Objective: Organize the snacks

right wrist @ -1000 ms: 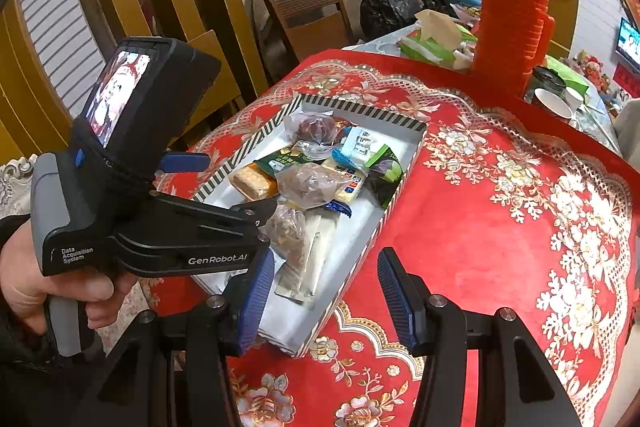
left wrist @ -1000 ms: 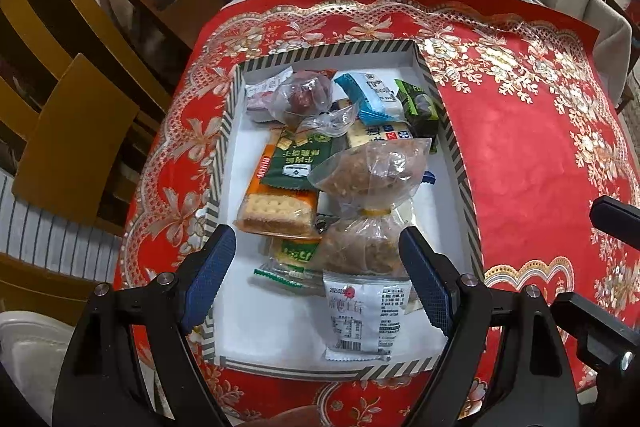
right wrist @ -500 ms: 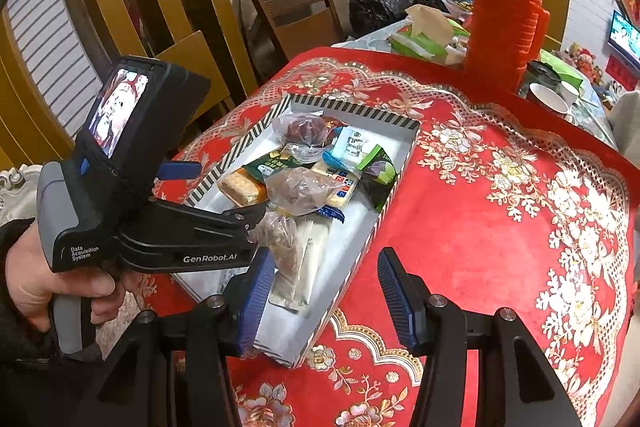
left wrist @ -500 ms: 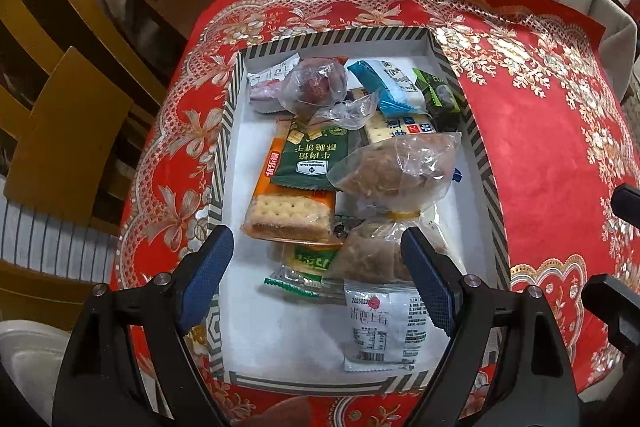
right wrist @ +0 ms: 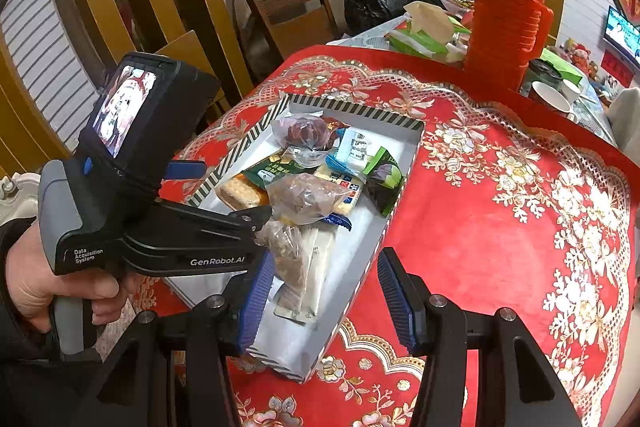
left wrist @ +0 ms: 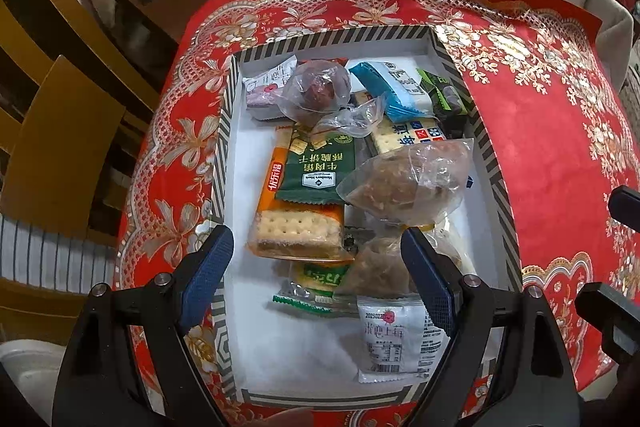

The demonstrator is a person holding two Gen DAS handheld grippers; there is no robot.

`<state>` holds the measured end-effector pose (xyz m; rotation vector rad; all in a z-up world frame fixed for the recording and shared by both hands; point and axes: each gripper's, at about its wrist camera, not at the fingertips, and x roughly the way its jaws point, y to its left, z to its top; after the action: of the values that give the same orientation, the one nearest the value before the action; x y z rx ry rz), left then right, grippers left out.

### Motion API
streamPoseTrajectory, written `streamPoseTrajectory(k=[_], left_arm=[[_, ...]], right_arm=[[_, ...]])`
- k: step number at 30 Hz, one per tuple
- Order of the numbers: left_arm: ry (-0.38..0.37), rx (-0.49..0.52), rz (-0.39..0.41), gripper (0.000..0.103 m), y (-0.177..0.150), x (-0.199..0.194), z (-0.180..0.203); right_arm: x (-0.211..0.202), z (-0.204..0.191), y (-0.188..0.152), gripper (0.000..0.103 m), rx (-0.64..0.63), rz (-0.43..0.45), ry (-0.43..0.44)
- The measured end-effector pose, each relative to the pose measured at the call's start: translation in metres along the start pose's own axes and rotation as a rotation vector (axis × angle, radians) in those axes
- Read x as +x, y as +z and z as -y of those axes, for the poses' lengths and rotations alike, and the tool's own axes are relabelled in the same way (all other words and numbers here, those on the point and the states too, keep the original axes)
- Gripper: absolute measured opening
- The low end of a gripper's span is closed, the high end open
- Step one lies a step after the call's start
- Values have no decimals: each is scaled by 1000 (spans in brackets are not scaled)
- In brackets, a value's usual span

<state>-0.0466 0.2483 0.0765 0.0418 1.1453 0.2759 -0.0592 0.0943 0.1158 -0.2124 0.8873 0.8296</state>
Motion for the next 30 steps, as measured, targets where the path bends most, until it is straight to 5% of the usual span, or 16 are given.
streamPoseTrajectory(k=[30], left_arm=[[-4, 45, -12, 86, 2, 3, 11]], right_arm=[[-1, 5, -3, 52, 42, 8, -1]])
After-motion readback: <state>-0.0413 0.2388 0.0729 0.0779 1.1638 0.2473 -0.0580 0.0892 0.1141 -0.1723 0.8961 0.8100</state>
